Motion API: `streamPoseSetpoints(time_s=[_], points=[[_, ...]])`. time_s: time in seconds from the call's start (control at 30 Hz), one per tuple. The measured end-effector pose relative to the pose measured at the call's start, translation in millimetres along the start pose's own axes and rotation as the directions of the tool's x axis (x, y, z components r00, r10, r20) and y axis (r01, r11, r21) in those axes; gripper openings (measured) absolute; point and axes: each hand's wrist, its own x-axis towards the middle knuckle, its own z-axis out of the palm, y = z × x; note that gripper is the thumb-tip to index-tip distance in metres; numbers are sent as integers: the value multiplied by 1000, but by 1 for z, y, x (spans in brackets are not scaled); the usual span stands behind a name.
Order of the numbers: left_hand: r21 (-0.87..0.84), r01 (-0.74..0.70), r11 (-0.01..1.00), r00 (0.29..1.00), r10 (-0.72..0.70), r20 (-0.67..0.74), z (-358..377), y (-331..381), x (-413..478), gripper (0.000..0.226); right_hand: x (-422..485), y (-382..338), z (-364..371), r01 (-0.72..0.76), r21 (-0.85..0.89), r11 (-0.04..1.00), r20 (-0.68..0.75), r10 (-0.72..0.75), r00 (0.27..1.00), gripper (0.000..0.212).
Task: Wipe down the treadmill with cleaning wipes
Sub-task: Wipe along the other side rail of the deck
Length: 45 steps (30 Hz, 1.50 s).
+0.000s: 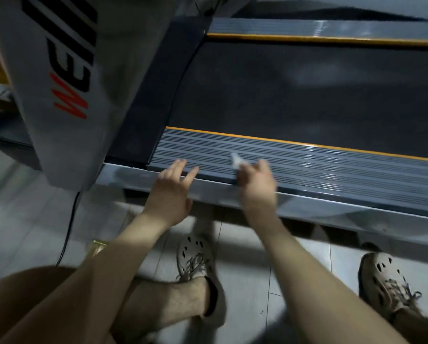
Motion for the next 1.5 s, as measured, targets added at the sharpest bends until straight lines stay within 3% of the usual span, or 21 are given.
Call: streamPoseSetpoints(time_s=[0.07,0.13,0.2,0.3,0.37,0.43,0.5,0.6,0.67,0.73,0.8,0.87,0.93,1.03,1.07,1.13,1.17,1.2,1.23,1.33,1.5], points=[[12,33,999,999,-34,43,0,3,-4,105,-1,-50,30,215,49,975,196,-220,956,22],[-19,54,998,993,-52,106,1,4,-5,109,4,-56,31,299,32,954,201,-299,933,21],[-66,85,994,987,-75,141,3,6,-5,113,7,-21,11,281,-12,960,136,-277,951,20],[-105,99,990,991,-89,96,10,11,-8,118,17,63,-51,-40,-81,996,-61,35,997,23],[-96,108,989,991,-100,90,14,14,-9,124,18,102,-95,-319,-100,942,-214,293,932,26],[-86,112,990,990,-104,91,16,17,-12,129,25,105,-98,-456,-111,883,-299,408,863,26],[-90,113,990,990,-104,94,15,18,-11,132,32,62,-57,-354,-100,930,-236,323,916,24],[-100,99,990,989,-86,120,11,13,-7,133,46,-17,23,38,66,997,43,-41,998,19],[-122,97,988,989,-82,124,10,10,-7,130,52,-51,35,248,76,966,237,-260,936,16],[-135,95,986,991,-81,102,12,9,-7,129,66,-43,18,294,86,952,292,-306,906,18],[-151,91,984,994,-82,69,16,10,-8,129,76,5,-11,183,80,980,217,-196,956,14],[-161,85,983,996,-77,53,22,9,-9,130,79,66,-52,-78,-53,996,0,78,997,15],[-165,74,984,997,-68,39,25,8,-9,132,78,106,-84,-286,-94,954,-205,262,943,24],[-179,57,982,998,-54,22,28,8,-9,134,80,85,-68,-428,-21,904,-276,406,871,28],[-187,57,981,998,-54,21,28,8,-9,134,82,61,-50,-379,-4,925,-252,366,896,30],[-194,54,980,999,-52,15,25,9,-7,132,85,3,-4,-59,42,997,-76,62,995,21],[-204,52,978,999,-50,13,24,9,-7,130,85,-24,19,145,19,989,91,-146,985,15],[-217,53,975,999,-50,18,22,10,-7,128,86,-45,34,296,5,955,247,-288,925,17],[-229,59,972,998,-54,25,20,9,-7,127,91,-59,39,382,7,924,333,-362,870,19],[-252,84,964,996,-70,63,18,8,-9,125,104,-38,31,400,-15,917,296,-378,877,18],[-229,95,969,990,-66,128,6,5,-4,112,104,26,4,116,-103,988,45,-112,993,31]])
